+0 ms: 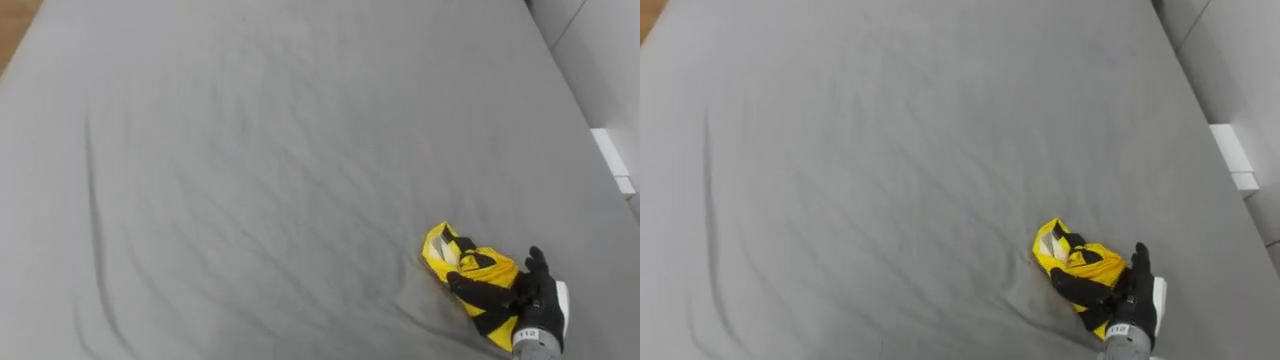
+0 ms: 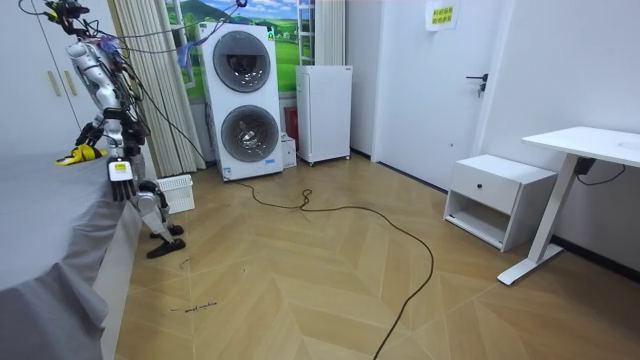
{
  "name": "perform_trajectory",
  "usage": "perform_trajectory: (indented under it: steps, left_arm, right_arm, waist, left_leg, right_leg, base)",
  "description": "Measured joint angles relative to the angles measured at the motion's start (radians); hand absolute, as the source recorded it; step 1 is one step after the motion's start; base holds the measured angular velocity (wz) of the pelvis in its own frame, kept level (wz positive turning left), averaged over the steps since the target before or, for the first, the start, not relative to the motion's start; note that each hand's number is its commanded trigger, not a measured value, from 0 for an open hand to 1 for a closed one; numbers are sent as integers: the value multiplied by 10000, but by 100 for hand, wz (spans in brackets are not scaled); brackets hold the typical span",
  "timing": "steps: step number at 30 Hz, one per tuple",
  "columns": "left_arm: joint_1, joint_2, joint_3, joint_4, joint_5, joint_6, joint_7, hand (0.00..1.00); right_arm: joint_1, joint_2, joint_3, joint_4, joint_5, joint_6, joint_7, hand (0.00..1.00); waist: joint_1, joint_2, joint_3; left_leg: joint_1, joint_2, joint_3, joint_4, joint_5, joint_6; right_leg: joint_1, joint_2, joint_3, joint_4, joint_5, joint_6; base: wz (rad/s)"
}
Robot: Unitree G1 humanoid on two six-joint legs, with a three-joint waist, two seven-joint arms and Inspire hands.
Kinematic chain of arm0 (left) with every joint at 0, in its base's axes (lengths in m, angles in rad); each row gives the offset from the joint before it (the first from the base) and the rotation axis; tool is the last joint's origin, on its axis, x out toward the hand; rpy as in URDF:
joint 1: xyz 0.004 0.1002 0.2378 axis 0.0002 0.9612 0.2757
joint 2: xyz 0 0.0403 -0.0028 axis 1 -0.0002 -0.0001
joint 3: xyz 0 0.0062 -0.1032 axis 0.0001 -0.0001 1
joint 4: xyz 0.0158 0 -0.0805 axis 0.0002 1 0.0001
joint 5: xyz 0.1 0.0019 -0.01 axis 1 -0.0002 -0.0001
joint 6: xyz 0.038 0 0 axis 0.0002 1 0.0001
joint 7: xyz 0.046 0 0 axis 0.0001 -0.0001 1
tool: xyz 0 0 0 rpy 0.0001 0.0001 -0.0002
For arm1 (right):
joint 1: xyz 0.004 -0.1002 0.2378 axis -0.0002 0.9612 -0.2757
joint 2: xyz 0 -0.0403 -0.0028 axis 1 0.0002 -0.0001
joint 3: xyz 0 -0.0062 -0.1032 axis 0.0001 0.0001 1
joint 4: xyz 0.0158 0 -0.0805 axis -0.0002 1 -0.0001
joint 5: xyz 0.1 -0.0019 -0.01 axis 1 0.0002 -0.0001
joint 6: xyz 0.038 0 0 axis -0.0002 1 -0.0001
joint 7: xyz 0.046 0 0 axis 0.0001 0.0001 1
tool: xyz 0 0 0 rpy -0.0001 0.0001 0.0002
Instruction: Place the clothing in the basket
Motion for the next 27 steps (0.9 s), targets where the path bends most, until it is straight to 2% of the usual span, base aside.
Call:
perform_trajectory:
  steps: [4, 8, 15, 21, 27]
  left_arm:
    - [-234, 131, -15, 100, 122, 177, -96, 0]
    - [-240, 205, -7, 117, 103, 210, -298, 0]
    - [-158, 171, -18, 0, 54, 184, -241, 0]
    - [-218, 150, -18, 8, 91, 131, -227, 0]
    - [-227, 171, -28, -69, 93, 168, -270, 0]
  right_arm:
    - [58, -19, -11, -370, -469, 91, 42, 0]
    - [116, -19, 5, -546, -677, 97, 351, 0]
    - [273, -16, 96, 330, -758, 81, 470, 0]
    - [-489, -81, 42, 2045, -1104, 72, 461, 0]
    - [-1497, -562, 96, 3749, -973, 55, 690, 0]
  waist:
    - [-42, -52, 27]
    - [2, -121, -1]
    - [15, -34, 12]
    - [35, 24, 15]
    - [80, 46, -1]
  left_leg:
    - [8, -6, 85, -21, 1, -2]
    - [74, -29, 178, -17, 1, -1]
    - [-50, -106, 37, 75, 4, 8]
    - [-194, -141, 43, 82, 30, 51]
    - [-367, -164, -153, 98, 46, 73]
  right_leg:
    - [-21, -5, 85, -1, -1, 1]
    - [20, -14, 229, -12, 11, 23]
    - [159, -66, 80, -172, 28, 117]
    - [120, -118, -64, -173, 6, 147]
    - [148, -140, -424, -335, 13, 154]
  base:
    - [-3]
    - [-5]
    - [11]
    - [10]
    - [18]
